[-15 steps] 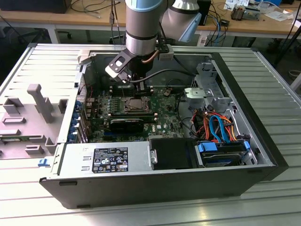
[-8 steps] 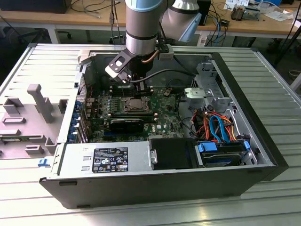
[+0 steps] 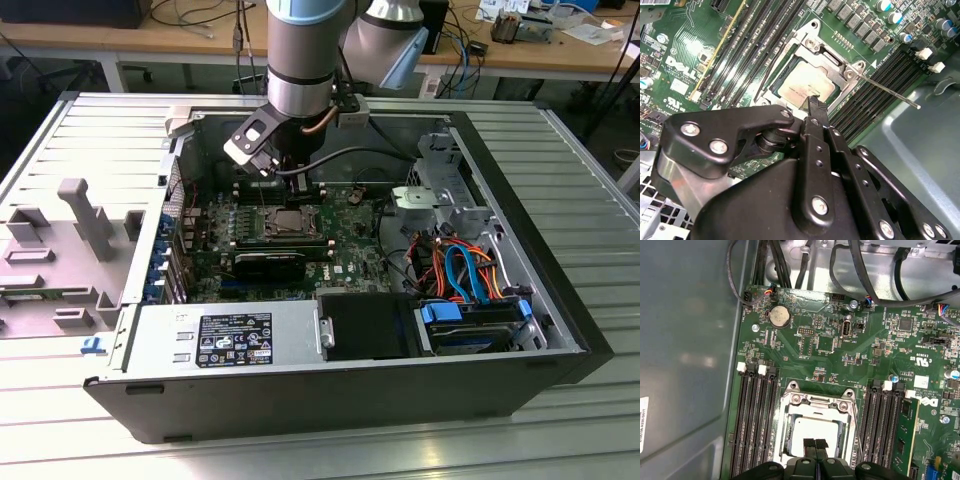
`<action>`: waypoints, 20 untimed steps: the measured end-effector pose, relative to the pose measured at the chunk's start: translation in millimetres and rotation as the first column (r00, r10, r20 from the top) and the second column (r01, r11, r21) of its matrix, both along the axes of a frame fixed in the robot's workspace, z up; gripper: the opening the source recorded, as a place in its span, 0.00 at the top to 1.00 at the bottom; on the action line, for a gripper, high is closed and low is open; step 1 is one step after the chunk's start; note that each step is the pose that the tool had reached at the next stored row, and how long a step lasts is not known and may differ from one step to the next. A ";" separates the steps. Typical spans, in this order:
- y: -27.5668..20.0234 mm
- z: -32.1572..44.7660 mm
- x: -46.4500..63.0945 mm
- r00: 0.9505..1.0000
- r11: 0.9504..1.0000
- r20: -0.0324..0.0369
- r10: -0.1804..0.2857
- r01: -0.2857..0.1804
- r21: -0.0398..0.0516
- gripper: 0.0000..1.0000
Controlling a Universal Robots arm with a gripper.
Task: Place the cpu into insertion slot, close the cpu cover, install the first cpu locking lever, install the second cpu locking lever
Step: 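Install the first cpu locking lever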
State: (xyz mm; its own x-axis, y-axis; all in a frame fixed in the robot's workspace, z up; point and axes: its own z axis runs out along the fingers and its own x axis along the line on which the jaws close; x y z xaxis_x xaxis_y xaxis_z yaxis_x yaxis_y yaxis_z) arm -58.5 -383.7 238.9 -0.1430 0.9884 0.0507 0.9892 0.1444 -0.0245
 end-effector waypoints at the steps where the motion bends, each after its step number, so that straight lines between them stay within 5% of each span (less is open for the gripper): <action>1: 0.0 0.0 0.0 1.000 1.000 0.000 0.003 -0.003 0.000 0.89; 20: 0.0 0.0 0.0 0.998 0.998 0.000 0.058 -0.058 0.000 0.89</action>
State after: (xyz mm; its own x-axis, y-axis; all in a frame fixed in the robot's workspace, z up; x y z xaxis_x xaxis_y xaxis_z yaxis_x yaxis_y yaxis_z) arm -58.5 -383.7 238.9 -0.1999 0.9785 0.0507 0.9792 0.2014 -0.0245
